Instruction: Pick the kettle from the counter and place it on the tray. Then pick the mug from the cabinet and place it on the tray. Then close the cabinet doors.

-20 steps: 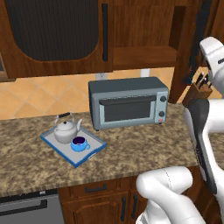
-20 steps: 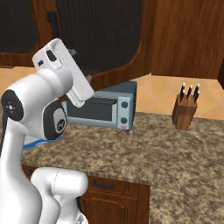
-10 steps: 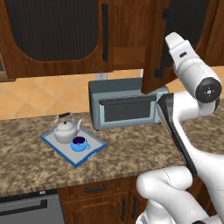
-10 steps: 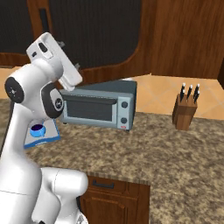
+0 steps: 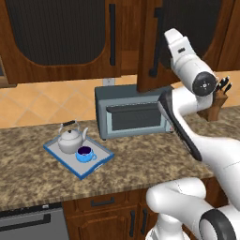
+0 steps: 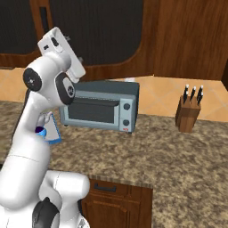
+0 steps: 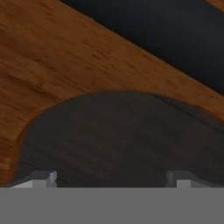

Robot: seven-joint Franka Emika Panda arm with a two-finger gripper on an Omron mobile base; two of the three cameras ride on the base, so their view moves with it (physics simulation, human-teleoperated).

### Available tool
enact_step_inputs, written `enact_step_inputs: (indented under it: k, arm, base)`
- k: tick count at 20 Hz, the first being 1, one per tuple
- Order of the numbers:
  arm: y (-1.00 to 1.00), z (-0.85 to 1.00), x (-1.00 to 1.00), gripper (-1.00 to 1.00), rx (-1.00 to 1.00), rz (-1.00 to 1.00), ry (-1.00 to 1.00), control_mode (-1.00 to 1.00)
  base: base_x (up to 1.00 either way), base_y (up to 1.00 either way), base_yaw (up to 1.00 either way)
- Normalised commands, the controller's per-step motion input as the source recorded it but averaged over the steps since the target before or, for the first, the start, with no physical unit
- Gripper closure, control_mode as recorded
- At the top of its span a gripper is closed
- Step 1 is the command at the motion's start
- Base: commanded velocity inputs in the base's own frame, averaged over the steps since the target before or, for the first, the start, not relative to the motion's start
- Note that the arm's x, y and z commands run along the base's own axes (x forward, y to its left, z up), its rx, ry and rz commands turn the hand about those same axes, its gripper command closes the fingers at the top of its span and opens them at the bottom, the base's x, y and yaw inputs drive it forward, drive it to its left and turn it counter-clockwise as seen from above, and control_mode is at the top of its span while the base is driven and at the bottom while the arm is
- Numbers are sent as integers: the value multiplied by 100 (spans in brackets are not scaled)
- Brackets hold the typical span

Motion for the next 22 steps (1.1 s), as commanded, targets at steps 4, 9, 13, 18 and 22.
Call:
enact_step_inputs:
  k: [4, 9, 13, 18, 22]
  arm:
    - [-3, -5, 79, -100, 6, -3, 9, -100]
    - [-3, -9, 72, -100, 2, -7, 5, -100]
    - [-14, -15, 51, -100, 0, -14, 4, -100]
    - [-16, -20, 63, -100, 0, -15, 6, -100]
    - [-18, -21, 62, -100, 0, -15, 7, -100]
  base:
    - [0, 0, 0]
    - [0, 0, 0]
    - [0, 0, 0]
    - [0, 0, 0]
    - [0, 0, 0]
